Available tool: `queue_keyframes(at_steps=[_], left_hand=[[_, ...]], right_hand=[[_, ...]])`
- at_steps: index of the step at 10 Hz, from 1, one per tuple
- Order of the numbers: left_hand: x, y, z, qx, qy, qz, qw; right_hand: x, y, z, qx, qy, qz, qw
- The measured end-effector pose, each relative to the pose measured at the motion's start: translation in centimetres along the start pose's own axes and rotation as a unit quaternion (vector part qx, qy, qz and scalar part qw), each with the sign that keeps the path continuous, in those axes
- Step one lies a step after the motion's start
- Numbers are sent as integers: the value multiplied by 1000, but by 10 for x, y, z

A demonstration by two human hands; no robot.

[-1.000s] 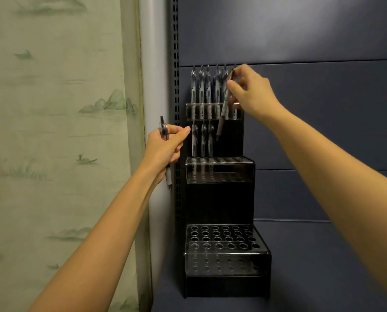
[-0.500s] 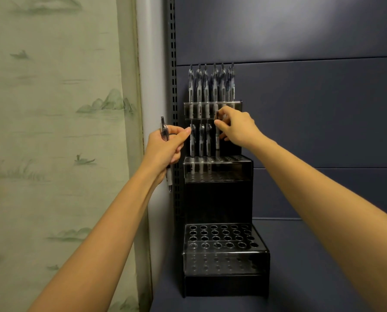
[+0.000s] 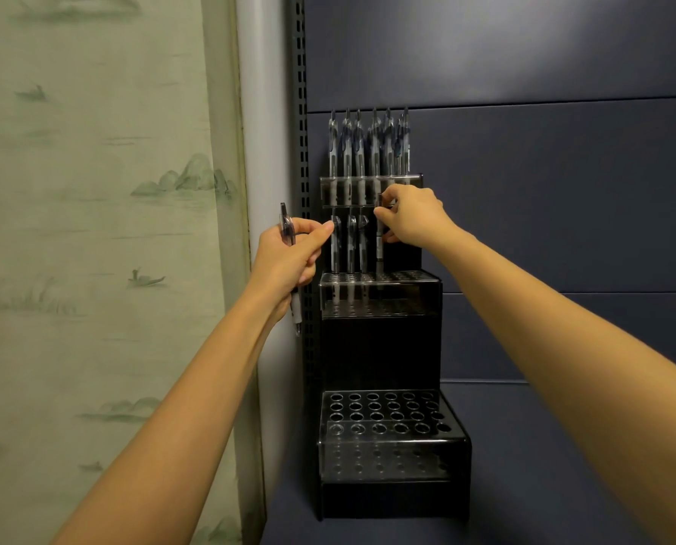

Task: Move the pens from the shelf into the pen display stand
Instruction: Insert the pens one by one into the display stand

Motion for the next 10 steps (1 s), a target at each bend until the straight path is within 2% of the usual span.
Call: queue_keyframes(at_steps=[4, 6, 8, 9, 10], left_hand=[[-1, 2, 2, -1, 3, 5, 1000], [-2, 5, 4, -1, 2, 6, 1000], [-3, 7, 6, 4, 1, 9, 1000], [-3, 7, 7, 5, 1, 9, 1000], [-2, 8, 8, 7, -3, 12, 1000]], right_hand=[[8, 1, 4, -4, 12, 42, 999], [4, 3, 10, -33, 3, 8, 999], [-1, 9, 16, -18, 15, 37, 999], [3, -1, 22, -51, -5, 77, 996], [22, -14, 33, -92, -72, 17, 993]])
Point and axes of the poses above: each hand's wrist, its own z-axis away from the middle knuckle, its own y-axis out of the palm, x = y × z, the point moved 5 cm from there along -z, towards the middle knuckle, and after that the axes turned 1 degree about y, right-handed, at the moved point
